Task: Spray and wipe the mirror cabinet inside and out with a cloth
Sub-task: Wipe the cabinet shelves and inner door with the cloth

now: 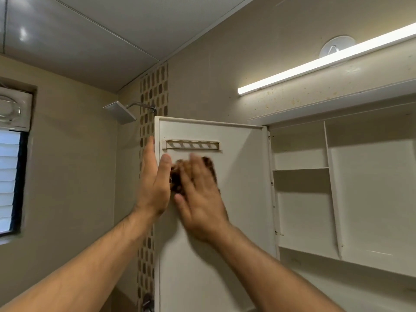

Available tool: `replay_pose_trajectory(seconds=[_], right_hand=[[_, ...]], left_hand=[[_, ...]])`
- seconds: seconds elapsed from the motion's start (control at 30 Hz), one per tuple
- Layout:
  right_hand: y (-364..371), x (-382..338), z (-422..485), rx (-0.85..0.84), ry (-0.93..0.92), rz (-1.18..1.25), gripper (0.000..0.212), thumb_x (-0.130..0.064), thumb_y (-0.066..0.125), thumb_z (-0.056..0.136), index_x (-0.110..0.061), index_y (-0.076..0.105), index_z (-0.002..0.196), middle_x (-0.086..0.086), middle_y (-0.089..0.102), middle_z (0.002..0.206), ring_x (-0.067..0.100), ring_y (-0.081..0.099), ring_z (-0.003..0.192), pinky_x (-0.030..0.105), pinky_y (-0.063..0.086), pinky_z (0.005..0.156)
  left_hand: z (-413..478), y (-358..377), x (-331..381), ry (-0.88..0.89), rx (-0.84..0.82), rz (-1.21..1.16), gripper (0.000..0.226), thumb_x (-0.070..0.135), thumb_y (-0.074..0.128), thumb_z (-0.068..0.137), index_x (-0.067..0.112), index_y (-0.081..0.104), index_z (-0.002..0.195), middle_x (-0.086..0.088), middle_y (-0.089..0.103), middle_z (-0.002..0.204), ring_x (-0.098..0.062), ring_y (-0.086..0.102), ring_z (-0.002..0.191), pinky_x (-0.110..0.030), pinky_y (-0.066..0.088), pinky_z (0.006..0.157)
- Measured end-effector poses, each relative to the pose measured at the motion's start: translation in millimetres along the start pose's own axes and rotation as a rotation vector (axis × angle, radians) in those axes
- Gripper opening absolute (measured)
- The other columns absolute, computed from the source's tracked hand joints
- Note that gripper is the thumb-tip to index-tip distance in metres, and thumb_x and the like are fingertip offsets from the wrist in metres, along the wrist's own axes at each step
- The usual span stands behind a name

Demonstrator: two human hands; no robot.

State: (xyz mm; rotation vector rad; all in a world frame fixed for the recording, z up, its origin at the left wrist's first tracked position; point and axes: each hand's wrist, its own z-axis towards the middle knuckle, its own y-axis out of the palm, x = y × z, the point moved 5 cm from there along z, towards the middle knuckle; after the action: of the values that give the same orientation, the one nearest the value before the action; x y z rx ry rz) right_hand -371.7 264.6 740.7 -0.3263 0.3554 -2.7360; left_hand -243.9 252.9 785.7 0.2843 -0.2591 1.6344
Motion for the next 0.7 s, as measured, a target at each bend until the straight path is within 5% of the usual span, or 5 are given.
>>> replay_pose_trajectory(seconds=[0.13, 0.3, 0.43, 0.6, 0.7], right_hand=[[-4.7, 24.1, -43.9, 0.043, -0.163, -0.019, 0.057, -0.039, 0.042, 0.106, -0.027, 0.034, 0.161, 0.008, 0.011, 0.174, 0.029, 0.005, 0.161, 0.061, 0.009, 0.127], [-16.4, 59.4, 7.4, 0.209, 0.847, 0.208, 0.074, -0.051, 0.028, 0.108, -0.018, -0.002, 0.166, 0.012, -0.025, 0.17, 0.029, -0.024, 0.157, 0.044, -0.02, 0.125], [9.8, -21.2, 28.5, 0.118, 0.311, 0.05, 0.076, -0.054, 0.022, 0.106, -0.015, -0.006, 0.165, 0.016, -0.021, 0.17, 0.029, -0.021, 0.158, 0.046, -0.008, 0.129], [3.9, -8.9, -40.4, -0.061, -0.342, -0.04, 0.063, -0.036, 0.049, 0.106, -0.011, 0.033, 0.161, 0.015, 0.018, 0.171, 0.029, 0.01, 0.16, 0.056, 0.015, 0.127], [-15.8, 42.5, -39.0, 0.004, -0.091, -0.069, 0.061, -0.034, 0.051, 0.102, -0.015, 0.039, 0.159, 0.015, 0.023, 0.17, 0.03, 0.01, 0.16, 0.064, 0.012, 0.124]], left_hand=[[0.4, 0.9, -8.2, -0.024, -0.031, -0.029, 0.08, 0.068, 0.032, 0.097, 0.029, 0.011, 0.164, 0.009, 0.02, 0.171, -0.005, 0.021, 0.155, -0.044, 0.019, 0.129], [3.1, 1.6, -22.1, -0.141, 0.042, -0.211, 0.087, 0.075, 0.033, 0.092, 0.028, 0.018, 0.165, 0.011, 0.023, 0.17, -0.003, 0.025, 0.153, -0.042, 0.019, 0.129], [2.7, 5.2, -17.7, -0.152, -0.052, -0.488, 0.062, 0.049, 0.017, 0.111, 0.016, 0.036, 0.159, -0.01, 0.051, 0.155, -0.023, 0.047, 0.145, -0.048, 0.031, 0.124], [-12.0, 2.7, -19.0, -0.265, -0.085, -0.588, 0.067, 0.053, 0.009, 0.11, 0.015, 0.041, 0.155, -0.012, 0.059, 0.147, -0.028, 0.057, 0.136, -0.043, 0.045, 0.114], [-16.4, 7.1, -12.2, -0.219, -0.131, -0.508, 0.067, 0.052, 0.011, 0.107, 0.014, 0.043, 0.152, -0.011, 0.061, 0.145, -0.028, 0.057, 0.135, -0.047, 0.046, 0.113]])
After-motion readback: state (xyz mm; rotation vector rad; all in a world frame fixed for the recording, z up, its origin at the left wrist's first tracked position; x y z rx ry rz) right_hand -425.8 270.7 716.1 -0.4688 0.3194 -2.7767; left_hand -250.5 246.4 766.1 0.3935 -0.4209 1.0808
